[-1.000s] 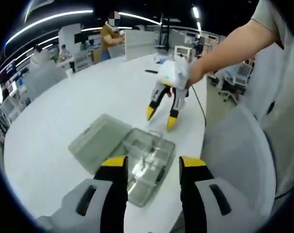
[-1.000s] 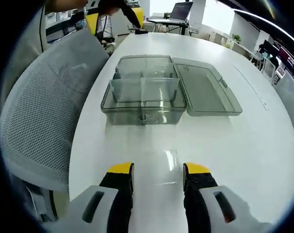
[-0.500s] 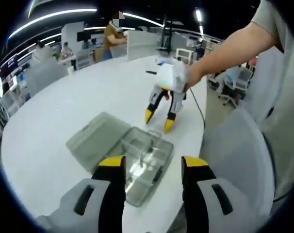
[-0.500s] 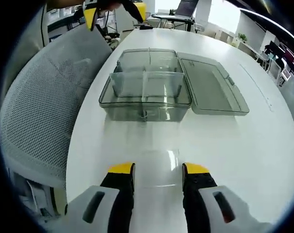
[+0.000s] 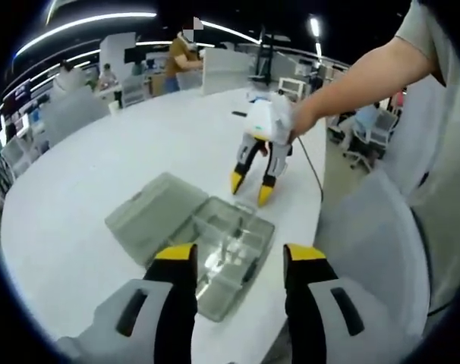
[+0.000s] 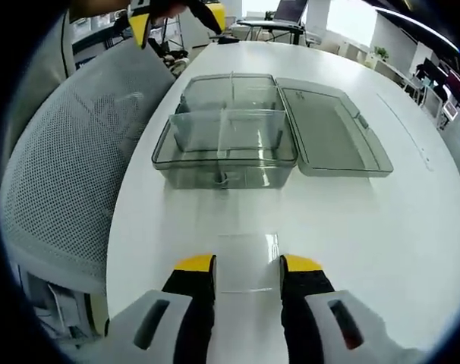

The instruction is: Insert the divider into the dual guide fixture by aligning both edges with the guide slots and pushing it downward to the bottom, including one-sided entry, uneven engagement, binding, and posture correction.

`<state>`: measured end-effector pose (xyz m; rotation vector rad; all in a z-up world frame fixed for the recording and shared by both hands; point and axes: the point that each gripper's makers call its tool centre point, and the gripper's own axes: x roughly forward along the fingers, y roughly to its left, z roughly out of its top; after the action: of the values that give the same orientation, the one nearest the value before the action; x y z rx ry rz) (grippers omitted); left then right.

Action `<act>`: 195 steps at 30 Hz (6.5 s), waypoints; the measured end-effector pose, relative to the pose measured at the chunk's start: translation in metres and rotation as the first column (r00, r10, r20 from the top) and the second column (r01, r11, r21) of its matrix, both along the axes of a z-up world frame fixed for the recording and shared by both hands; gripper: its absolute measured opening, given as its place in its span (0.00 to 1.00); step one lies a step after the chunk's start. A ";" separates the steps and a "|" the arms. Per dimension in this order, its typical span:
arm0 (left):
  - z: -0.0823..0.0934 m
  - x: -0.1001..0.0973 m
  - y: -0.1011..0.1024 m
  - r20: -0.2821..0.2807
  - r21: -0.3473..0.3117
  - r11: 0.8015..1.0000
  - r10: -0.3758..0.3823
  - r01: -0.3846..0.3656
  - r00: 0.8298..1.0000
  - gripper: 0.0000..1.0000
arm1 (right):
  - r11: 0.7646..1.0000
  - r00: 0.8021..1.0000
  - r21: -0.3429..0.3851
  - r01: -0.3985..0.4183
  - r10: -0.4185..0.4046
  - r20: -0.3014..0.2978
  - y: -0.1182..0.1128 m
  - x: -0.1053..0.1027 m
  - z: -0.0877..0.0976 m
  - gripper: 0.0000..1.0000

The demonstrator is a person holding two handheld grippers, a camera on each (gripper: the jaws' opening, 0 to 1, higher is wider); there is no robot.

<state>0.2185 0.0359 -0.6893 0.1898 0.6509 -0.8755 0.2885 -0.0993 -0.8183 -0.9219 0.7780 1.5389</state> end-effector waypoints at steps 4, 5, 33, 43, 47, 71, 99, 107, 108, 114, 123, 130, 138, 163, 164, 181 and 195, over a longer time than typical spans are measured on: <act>0.001 0.000 0.000 0.001 -0.002 1.000 0.004 -0.004 1.000 0.44 | 1.000 1.000 -0.003 -0.001 0.001 -0.010 0.001 -0.004 0.002 0.28; 0.001 0.001 0.000 0.001 -0.004 1.000 0.006 -0.006 1.000 0.43 | 1.000 1.000 -0.005 0.004 -0.004 -0.004 0.001 -0.004 0.002 0.28; 0.000 0.002 -0.011 -0.013 -0.031 0.999 0.008 -0.008 1.000 0.42 | 0.999 0.999 0.013 0.033 -0.034 0.017 0.004 -0.014 0.022 0.27; -0.008 0.009 -0.026 -0.044 -0.055 0.998 0.004 -0.006 0.999 0.41 | 0.997 0.997 0.062 0.047 -0.051 0.052 0.016 -0.027 0.044 0.27; -0.012 0.010 -0.030 -0.068 -0.069 0.997 0.012 -0.016 0.998 0.39 | 0.995 0.997 0.085 0.046 -0.051 0.064 0.021 -0.036 0.054 0.27; 0.001 0.004 -0.052 -0.269 -0.307 0.936 0.087 -0.171 0.959 0.22 | 0.975 0.988 0.222 0.003 -0.037 0.149 0.065 -0.074 0.111 0.27; 0.006 -0.001 -0.038 -0.395 -0.366 0.882 0.140 -0.295 0.908 0.05 | 0.963 0.974 0.269 -0.018 -0.044 0.224 0.088 -0.085 0.131 0.27; 0.004 -0.002 -0.037 -0.445 -0.374 0.866 0.146 -0.331 0.884 0.02 | 0.962 0.966 0.272 -0.030 -0.043 0.257 0.091 -0.083 0.133 0.27; 0.004 -0.003 -0.037 -0.451 -0.376 0.864 0.144 -0.334 0.881 0.02 | 0.962 0.966 0.272 -0.029 -0.043 0.256 0.091 -0.083 0.133 0.27; 0.004 -0.002 -0.037 -0.509 -0.406 0.831 0.141 -0.381 0.849 0.00 | 0.962 0.963 0.271 -0.035 -0.040 0.267 0.090 -0.083 0.133 0.27; 0.010 0.003 -0.036 -0.511 -0.460 0.789 0.140 -0.407 0.848 0.00 | 0.960 0.953 0.276 -0.048 -0.039 0.302 0.092 -0.077 0.137 0.28; 0.009 0.005 -0.028 -0.475 -0.462 0.795 0.153 -0.393 0.867 0.00 | 0.956 0.955 0.291 -0.027 -0.061 0.290 0.094 -0.073 0.140 0.30; 0.009 0.005 -0.027 -0.367 -0.476 0.830 0.115 -0.292 0.923 0.00 | 0.945 0.971 0.327 0.020 -0.097 0.220 0.093 -0.068 0.148 0.24; 0.030 -0.010 -0.023 -0.123 -0.459 0.887 0.003 -0.060 0.992 0.00 | 0.966 0.996 0.245 -0.086 0.078 0.041 0.106 -0.079 0.176 0.12; 0.031 -0.010 -0.023 -0.113 -0.456 0.888 0.000 -0.052 0.994 0.00 | 0.967 0.996 0.239 -0.091 0.086 0.030 0.107 -0.080 0.178 0.11; 0.047 -0.012 -0.021 -0.005 -0.432 0.901 -0.045 0.038 0.999 0.00 | 0.976 0.986 0.171 -0.134 0.149 -0.080 0.111 -0.086 0.185 0.06; 0.046 -0.015 -0.022 0.058 -0.388 0.917 -0.074 0.091 0.996 0.00 | 0.982 0.973 0.100 -0.161 0.175 -0.149 0.111 -0.087 0.168 0.00</act>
<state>0.2038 0.0137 -0.6432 -0.1257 0.4184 -1.0622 0.2019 0.0113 -0.6504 -0.8260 0.7526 1.7976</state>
